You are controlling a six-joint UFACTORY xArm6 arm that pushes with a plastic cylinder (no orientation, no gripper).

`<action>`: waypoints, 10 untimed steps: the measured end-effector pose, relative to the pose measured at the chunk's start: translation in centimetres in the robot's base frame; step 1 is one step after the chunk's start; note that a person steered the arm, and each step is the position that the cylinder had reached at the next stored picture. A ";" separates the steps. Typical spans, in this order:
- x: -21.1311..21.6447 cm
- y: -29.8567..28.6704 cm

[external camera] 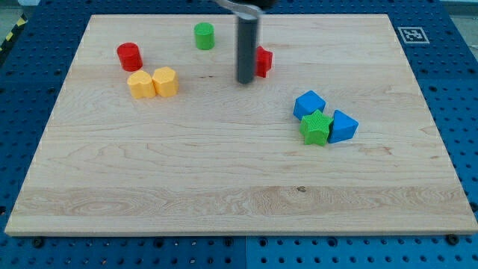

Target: Move the green circle to the center

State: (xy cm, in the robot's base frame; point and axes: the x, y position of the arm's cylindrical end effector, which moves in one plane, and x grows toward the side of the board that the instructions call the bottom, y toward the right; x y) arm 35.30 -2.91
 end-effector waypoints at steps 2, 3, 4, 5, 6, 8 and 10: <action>-7.3 -15.9; -12.2 -14.1; -13.8 -8.7; -13.8 -5.7; -13.6 -5.7; -9.3 -3.8; -5.4 0.0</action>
State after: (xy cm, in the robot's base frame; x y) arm 29.94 -2.90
